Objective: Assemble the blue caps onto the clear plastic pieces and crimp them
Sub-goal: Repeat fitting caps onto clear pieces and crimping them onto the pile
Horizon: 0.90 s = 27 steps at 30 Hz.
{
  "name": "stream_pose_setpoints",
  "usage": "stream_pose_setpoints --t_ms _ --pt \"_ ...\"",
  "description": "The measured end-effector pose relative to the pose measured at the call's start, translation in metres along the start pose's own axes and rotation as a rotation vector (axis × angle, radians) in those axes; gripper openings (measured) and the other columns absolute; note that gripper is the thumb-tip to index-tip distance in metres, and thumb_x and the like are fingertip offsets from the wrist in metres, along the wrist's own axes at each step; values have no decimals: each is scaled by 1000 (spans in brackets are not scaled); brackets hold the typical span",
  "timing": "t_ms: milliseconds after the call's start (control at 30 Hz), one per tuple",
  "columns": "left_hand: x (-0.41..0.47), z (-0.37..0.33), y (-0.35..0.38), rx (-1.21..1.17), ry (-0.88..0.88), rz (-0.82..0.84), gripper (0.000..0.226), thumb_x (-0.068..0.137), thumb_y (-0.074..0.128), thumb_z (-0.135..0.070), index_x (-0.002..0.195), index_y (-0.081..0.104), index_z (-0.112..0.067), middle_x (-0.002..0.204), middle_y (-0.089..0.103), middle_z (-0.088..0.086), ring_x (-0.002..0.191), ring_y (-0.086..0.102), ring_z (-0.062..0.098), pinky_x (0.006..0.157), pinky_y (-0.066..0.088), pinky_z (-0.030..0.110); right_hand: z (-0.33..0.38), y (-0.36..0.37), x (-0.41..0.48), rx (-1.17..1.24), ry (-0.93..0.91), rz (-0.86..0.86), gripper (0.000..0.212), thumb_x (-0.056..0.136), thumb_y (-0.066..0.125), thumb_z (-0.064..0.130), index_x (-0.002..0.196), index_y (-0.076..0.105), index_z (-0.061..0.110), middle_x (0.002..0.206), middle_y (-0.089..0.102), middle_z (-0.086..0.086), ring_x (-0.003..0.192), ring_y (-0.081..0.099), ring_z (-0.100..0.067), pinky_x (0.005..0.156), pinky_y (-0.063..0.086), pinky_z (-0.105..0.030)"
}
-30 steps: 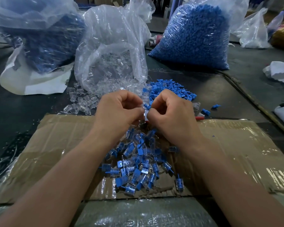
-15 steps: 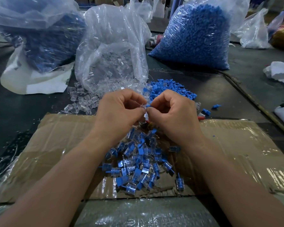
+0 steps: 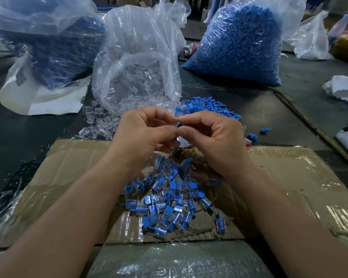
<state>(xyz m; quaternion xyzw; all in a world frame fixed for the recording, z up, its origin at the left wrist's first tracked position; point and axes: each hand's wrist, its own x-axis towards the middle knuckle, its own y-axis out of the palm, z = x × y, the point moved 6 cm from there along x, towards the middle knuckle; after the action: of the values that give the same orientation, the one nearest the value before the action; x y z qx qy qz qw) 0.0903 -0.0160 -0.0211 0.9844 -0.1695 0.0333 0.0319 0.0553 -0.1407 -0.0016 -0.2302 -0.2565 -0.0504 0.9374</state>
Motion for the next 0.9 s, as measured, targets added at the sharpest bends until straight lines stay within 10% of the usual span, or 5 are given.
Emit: stream_pose_setpoints --t_ms 900 --pt "2 1 4 -160 -63 65 16 78 56 5 69 61 -7 56 64 9 44 60 16 43 50 20 6 -5 0 53 -105 7 26 71 72 11 92 63 23 82 64 16 76 64 2 70 50 -12"
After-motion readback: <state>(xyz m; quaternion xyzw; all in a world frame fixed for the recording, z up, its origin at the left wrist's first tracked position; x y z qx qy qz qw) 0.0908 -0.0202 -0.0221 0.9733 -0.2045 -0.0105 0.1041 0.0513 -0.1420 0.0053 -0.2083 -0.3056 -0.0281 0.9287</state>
